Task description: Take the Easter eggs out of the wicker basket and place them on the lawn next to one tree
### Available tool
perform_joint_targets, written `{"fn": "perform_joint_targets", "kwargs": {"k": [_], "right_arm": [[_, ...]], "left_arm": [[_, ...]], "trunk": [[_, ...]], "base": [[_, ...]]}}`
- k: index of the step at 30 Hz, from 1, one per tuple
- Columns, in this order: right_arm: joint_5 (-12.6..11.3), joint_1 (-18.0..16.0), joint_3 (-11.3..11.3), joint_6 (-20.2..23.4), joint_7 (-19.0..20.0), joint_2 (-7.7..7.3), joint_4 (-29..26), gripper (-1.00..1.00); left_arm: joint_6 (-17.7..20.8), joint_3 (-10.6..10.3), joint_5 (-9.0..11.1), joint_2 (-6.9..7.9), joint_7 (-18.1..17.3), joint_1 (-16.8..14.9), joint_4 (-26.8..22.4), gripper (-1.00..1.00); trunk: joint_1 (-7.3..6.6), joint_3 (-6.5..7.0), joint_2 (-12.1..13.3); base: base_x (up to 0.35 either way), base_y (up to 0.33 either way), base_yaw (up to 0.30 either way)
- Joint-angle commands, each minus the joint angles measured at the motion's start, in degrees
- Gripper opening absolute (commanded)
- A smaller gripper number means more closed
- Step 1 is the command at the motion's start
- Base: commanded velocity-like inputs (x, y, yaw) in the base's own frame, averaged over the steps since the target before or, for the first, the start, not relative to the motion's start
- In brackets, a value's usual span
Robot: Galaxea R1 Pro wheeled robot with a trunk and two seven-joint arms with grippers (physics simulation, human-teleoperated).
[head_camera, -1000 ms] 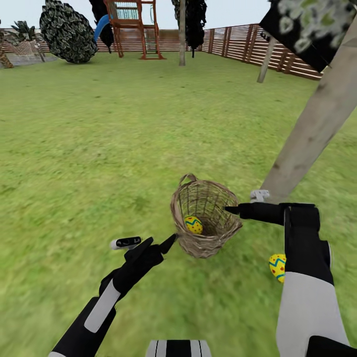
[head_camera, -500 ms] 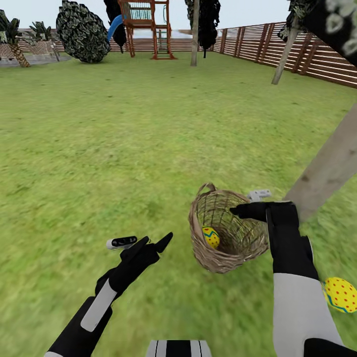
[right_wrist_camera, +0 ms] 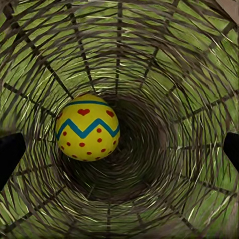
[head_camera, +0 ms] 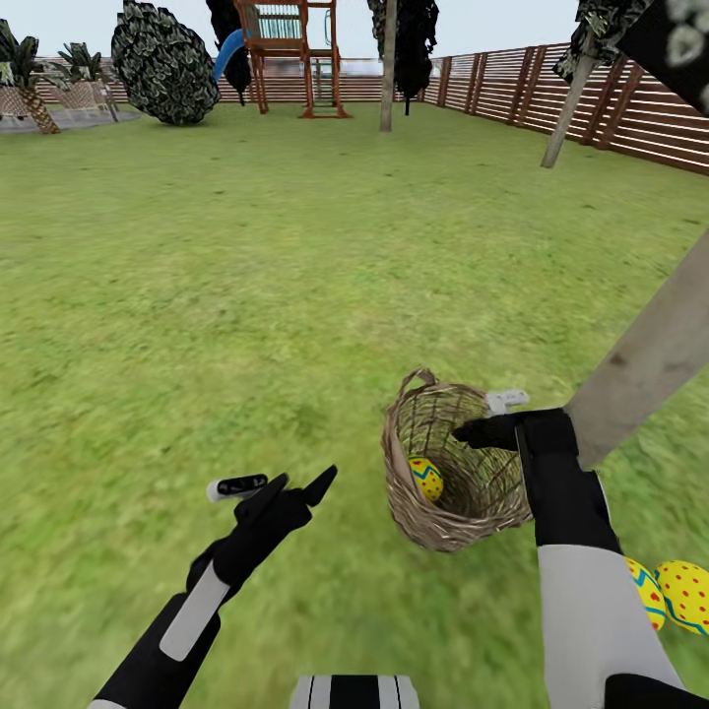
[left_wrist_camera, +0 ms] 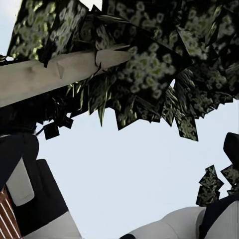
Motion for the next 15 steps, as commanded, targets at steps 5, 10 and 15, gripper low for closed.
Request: {"fn": "perform_joint_targets", "kwargs": {"k": [5,10,15], "right_arm": [[0.7,-0.4,0.0,0.0,0.6,0.01,5.1,1.00],[0.5,-4.8,0.0,-0.4,-3.7,0.08,16.4,1.00],[0.1,-9.4,-0.1,-6.4,-7.5,0.33,29.0,1.00]], "left_arm": [[0.5,-0.2,0.5,0.05,-1.5,0.0,0.7,1.00],[0.4,-0.3,0.4,-0.44,-1.5,0.0,0.9,1.00],[0.4,-0.2,0.4,-0.39,-1.4,0.0,0.9,1.00]], "trunk": [[-0.01,-0.04,0.0],[0.09,-0.93,-0.1],[0.22,-2.04,-0.1]], "base": [[0.000,0.000,0.000],[0.000,0.000,0.000],[0.000,0.000,0.000]]}}
